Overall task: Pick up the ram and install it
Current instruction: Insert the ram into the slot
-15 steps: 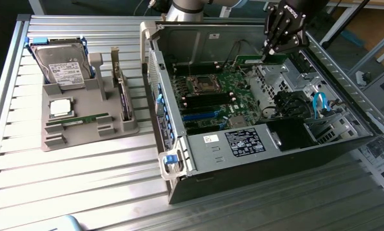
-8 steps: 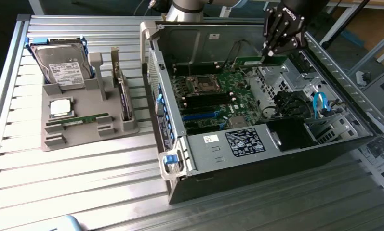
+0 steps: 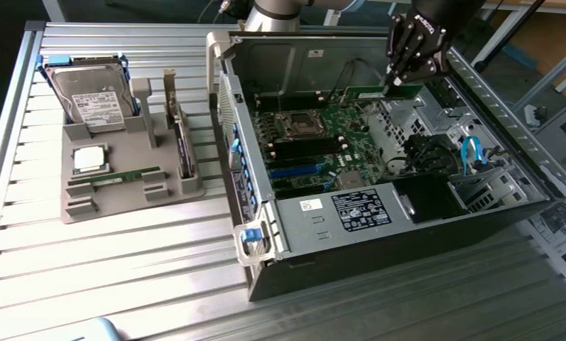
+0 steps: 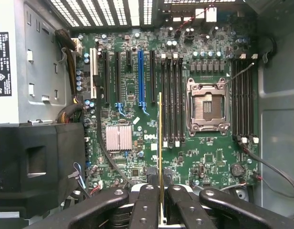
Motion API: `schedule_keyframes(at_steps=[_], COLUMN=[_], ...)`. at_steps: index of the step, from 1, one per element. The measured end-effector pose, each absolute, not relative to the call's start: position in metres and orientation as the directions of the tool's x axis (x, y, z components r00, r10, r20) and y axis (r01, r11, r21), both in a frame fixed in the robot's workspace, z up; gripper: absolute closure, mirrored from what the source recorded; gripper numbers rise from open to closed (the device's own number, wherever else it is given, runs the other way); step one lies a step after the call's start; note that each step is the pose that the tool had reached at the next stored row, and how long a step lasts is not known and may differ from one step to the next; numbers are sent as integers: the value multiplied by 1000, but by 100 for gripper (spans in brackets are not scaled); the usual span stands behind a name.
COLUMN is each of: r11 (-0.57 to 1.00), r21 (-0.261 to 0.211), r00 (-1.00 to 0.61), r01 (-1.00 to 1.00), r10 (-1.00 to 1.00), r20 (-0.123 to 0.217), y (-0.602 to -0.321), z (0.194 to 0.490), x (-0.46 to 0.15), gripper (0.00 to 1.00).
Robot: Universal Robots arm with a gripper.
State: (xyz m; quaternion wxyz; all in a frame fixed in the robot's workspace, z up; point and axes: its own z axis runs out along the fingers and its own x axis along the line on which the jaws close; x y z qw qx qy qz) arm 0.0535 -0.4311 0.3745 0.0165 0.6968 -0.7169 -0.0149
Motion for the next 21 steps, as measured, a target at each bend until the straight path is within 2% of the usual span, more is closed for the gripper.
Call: schedule_keyframes(at_steps=[21], r11=[28], r21=[44], r00=[-28], r01=[-999], r10=[-1000], r20=[3], y=[-431], z=[362], x=[53], gripper=[87])
